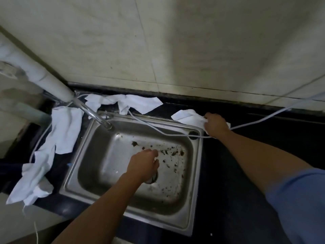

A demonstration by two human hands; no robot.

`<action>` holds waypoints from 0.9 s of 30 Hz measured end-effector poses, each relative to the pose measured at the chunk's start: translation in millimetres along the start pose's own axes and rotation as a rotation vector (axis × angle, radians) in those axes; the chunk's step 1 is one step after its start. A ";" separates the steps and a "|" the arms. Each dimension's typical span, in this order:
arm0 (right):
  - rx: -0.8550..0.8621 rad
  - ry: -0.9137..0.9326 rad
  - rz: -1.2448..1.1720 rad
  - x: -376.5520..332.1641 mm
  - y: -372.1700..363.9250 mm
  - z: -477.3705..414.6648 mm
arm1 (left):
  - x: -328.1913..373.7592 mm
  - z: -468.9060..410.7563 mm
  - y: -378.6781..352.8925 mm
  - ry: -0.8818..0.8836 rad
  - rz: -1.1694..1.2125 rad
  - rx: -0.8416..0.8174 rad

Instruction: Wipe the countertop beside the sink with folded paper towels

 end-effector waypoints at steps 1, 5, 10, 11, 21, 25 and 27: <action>0.041 0.031 -0.027 -2.5 5.5 3.7 | 0.6 -0.6 2.1 -0.002 0.001 -0.003; 0.177 0.168 -0.057 -19.0 36.9 31.3 | 5.1 -3.8 14.8 -0.018 -0.029 -0.017; 0.300 0.180 -0.072 -21.3 61.2 97.0 | 22.0 -3.8 22.9 -0.114 -0.075 -0.001; 0.307 0.160 -0.075 -15.6 60.4 114.5 | 26.8 -4.2 22.2 -0.145 -0.080 -0.006; 0.246 -0.208 -0.107 91.5 -22.1 278.2 | 100.4 24.1 -37.7 -0.446 -0.069 -0.107; 0.120 -0.302 -0.132 121.3 -65.7 309.7 | 123.6 39.1 -64.0 -0.500 -0.112 -0.178; 0.031 -0.281 -0.159 129.9 -88.8 321.3 | 134.5 41.7 -75.1 -0.522 -0.158 -0.207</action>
Point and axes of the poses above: each hand's wrist, its own z-axis away from the middle knuckle, its own y-axis out of the back of the hand, x = y × z, the point moved 2 cm from there along -z, towards the middle knuckle, and after that the axes turned 6 degrees about -x, right-handed, at the moved point
